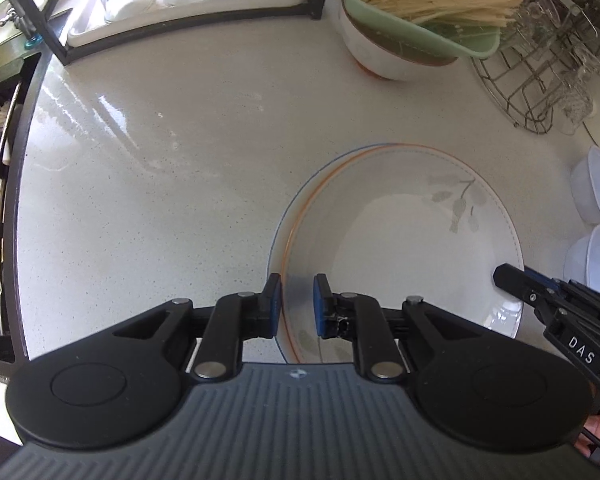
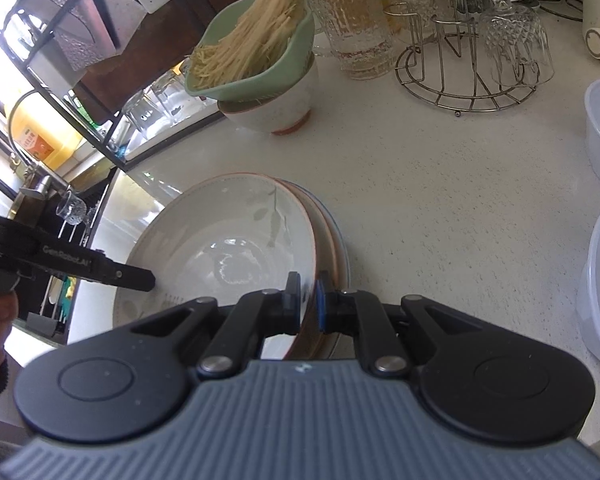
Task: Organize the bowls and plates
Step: 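Carry the plate with the right gripper and lower it onto the plate stack, then move the open right gripper toward the light blue plastic bowls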
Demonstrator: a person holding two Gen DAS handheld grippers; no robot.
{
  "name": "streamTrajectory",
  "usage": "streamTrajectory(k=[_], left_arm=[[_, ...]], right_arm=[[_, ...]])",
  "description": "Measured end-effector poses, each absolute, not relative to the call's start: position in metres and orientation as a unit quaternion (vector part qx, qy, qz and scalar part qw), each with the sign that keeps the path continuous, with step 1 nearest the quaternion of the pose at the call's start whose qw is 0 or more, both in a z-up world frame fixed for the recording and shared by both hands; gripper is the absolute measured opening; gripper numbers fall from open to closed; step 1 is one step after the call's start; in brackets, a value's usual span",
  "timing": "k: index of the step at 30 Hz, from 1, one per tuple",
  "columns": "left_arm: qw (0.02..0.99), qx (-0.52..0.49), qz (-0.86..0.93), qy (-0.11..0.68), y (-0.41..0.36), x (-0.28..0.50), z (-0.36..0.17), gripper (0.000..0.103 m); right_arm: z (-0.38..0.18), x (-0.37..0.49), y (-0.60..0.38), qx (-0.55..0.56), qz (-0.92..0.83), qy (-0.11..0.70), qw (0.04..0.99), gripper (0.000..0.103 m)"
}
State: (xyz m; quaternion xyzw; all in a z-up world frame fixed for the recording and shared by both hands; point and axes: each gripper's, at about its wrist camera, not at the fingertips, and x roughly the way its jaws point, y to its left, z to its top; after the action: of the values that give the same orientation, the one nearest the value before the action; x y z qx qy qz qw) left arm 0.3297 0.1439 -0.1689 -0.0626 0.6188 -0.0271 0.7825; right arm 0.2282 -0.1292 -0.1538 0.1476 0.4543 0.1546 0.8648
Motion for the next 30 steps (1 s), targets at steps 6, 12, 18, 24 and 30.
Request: streamTrajectory(k=[6,12,18,24,30], left_arm=[[0.797,-0.094,-0.009,0.597,0.15,0.319,-0.158,0.017],[0.81,-0.112,0.007,0.576,0.156,0.304,-0.142,0.017],[0.824,-0.116,-0.001,0.554,0.157,0.289,-0.128,0.017],[0.837,-0.132,-0.025,0.53,0.157,0.277,-0.109,0.017],[0.86,-0.113,-0.043,0.496,0.156,0.268,-0.082,0.017]], right_arm=[[-0.151,0.232,-0.131,0.146,0.159,0.46,0.861,0.011],[-0.143,0.23,-0.131,0.131,0.158,0.453,0.867,0.012],[-0.14,0.227,-0.136,0.127,0.139,0.448,0.874,0.012],[-0.124,0.219,-0.13,0.109,0.12,0.427,0.89,0.012],[-0.094,0.207,-0.124,0.107,0.103,0.393,0.908,0.012]])
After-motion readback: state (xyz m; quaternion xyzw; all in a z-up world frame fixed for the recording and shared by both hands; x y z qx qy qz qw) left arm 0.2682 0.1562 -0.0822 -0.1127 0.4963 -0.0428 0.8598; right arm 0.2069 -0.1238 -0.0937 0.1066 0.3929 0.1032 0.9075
